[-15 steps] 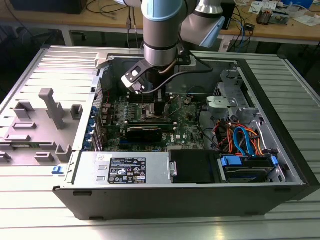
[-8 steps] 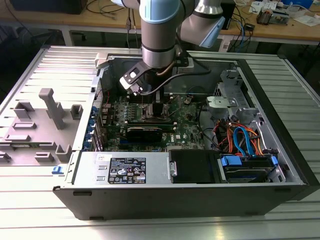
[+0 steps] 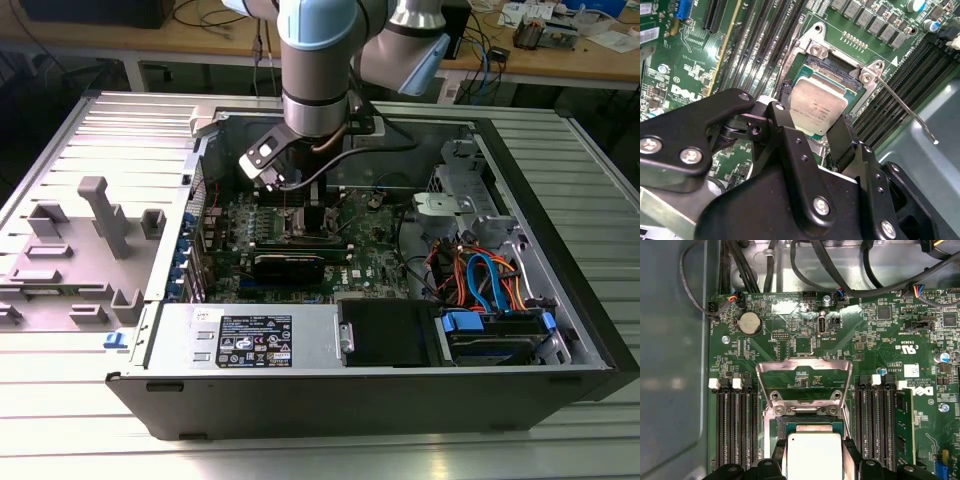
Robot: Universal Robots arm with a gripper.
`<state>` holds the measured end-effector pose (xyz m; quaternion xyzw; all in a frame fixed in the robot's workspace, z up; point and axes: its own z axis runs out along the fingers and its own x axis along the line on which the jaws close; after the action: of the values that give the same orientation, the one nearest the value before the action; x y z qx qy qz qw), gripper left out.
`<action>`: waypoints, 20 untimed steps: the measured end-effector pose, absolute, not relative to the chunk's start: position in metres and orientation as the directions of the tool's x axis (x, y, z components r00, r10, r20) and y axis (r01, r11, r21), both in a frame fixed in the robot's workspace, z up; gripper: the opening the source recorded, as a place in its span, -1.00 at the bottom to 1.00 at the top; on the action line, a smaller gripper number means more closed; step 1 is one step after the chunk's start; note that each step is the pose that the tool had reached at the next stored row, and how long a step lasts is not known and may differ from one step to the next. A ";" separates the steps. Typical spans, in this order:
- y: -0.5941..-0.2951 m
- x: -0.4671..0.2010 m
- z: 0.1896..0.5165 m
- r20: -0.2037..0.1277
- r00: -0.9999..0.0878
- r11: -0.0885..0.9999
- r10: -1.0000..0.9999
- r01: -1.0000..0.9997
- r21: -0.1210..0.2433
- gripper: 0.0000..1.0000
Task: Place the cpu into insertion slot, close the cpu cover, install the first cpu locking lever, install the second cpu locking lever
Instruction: 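Place the cpu into insertion slot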
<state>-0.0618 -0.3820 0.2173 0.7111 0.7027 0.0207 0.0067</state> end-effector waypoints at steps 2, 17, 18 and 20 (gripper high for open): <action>-0.380 -0.062 0.217 0.018 0.012 -0.012 1.000 0.999 0.039 0.07; -0.379 -0.063 0.209 0.018 0.003 -0.004 1.000 0.999 0.039 0.07; -0.379 -0.063 0.209 0.018 0.003 -0.003 1.000 0.999 0.039 0.07; -0.379 -0.063 0.208 0.018 0.001 -0.002 1.000 0.999 0.039 0.07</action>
<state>-0.0630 -0.3791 0.2076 0.7074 0.7065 0.0201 0.0073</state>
